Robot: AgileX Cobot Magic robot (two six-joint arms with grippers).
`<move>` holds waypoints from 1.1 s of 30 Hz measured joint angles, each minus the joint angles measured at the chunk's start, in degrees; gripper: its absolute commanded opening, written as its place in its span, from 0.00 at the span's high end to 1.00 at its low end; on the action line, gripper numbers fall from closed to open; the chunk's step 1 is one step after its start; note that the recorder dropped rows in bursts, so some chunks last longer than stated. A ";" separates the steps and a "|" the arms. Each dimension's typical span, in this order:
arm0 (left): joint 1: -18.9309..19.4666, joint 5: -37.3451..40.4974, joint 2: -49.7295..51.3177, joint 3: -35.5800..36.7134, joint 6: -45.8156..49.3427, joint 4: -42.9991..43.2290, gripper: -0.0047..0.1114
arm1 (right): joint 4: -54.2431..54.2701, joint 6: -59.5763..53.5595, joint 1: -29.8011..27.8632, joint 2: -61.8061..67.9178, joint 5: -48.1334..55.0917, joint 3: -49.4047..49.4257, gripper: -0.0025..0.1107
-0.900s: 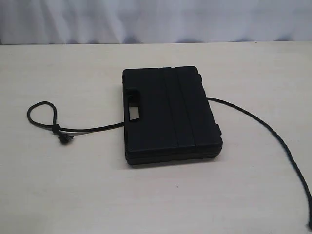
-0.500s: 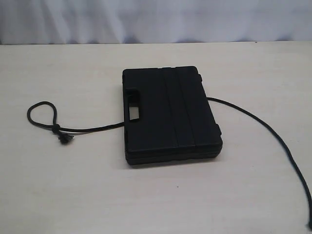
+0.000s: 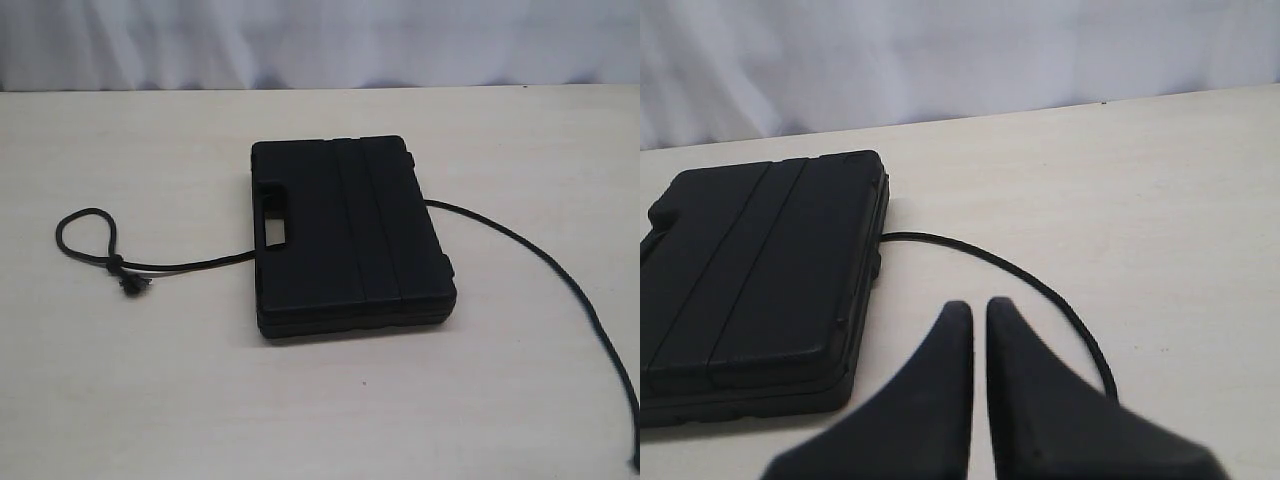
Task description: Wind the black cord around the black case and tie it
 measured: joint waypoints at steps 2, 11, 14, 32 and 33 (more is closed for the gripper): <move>0.00 -2.57 0.00 0.00 -13.00 0.00 0.96 | 0.00 0.00 0.00 0.00 0.00 0.00 0.94; 0.00 -7.50 12.08 -9.46 -30.26 0.20 0.96 | 0.00 0.00 0.00 0.00 0.00 0.00 0.94; 0.00 -6.51 28.71 -18.57 -29.34 3.74 0.96 | 0.00 0.00 0.00 0.00 0.00 0.00 0.94; 0.00 32.51 95.05 -47.96 -28.89 12.39 0.96 | 0.00 0.00 0.00 0.00 0.00 0.00 0.94; -0.28 32.86 95.71 -48.21 -28.89 12.39 0.96 | 0.00 0.00 0.00 0.00 0.00 0.00 0.94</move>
